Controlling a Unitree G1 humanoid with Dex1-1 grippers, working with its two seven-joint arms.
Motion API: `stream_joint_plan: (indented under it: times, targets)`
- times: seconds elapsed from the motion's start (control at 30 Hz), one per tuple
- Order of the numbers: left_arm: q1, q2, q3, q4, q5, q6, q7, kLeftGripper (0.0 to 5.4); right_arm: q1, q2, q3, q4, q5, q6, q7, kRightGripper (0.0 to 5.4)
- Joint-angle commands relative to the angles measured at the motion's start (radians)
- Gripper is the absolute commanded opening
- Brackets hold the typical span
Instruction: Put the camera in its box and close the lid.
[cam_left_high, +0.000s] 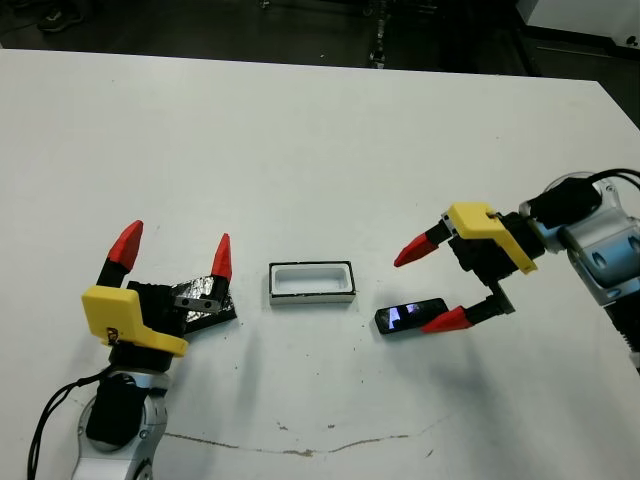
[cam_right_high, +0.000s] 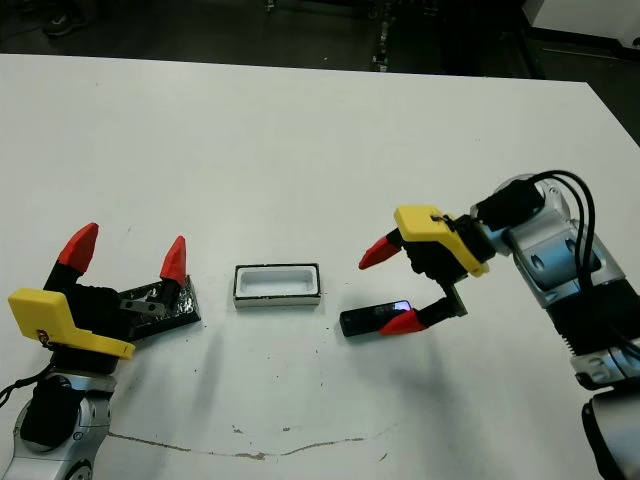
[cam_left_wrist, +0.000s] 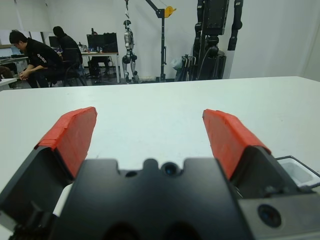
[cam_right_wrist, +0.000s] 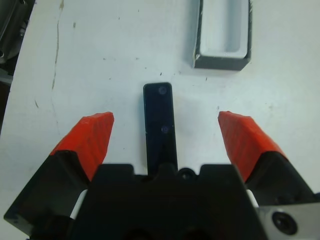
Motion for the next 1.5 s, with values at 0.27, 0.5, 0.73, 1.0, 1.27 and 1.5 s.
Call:
stream_joint_plan:
  times: [0.27, 0.5, 0.73, 1.0, 1.27, 1.5]
  targets:
    - [0.019, 0.005, 0.001, 0.000, 0.006, 0.010, -0.001, 5.39, 0.060, -0.007, 0.002, -0.071, -0.070, -0.017, -0.069, 5.40]
    - [0.019, 0.007, 0.002, -0.001, 0.005, 0.011, -0.003, 5.39, 0.094, -0.002, -0.012, -0.101, -0.070, -0.018, -0.109, 5.40]
    - [0.020, 0.006, 0.001, 0.001, 0.008, 0.008, -0.002, 5.39, 0.113, 0.004, -0.013, -0.093, -0.073, -0.007, -0.133, 5.40]
    - [0.022, 0.007, 0.001, -0.001, 0.010, 0.007, -0.001, 5.39, 0.123, 0.012, -0.010, -0.085, -0.076, -0.003, -0.140, 5.40]
    - [0.023, 0.007, 0.002, -0.001, 0.012, 0.011, -0.001, 5.39, 0.129, 0.017, -0.001, -0.088, -0.090, 0.036, -0.159, 5.40]
    - [0.021, 0.006, 0.001, 0.004, 0.011, 0.001, -0.002, 5.40, 0.163, 0.033, -0.038, -0.103, -0.065, 0.062, -0.209, 4.49]
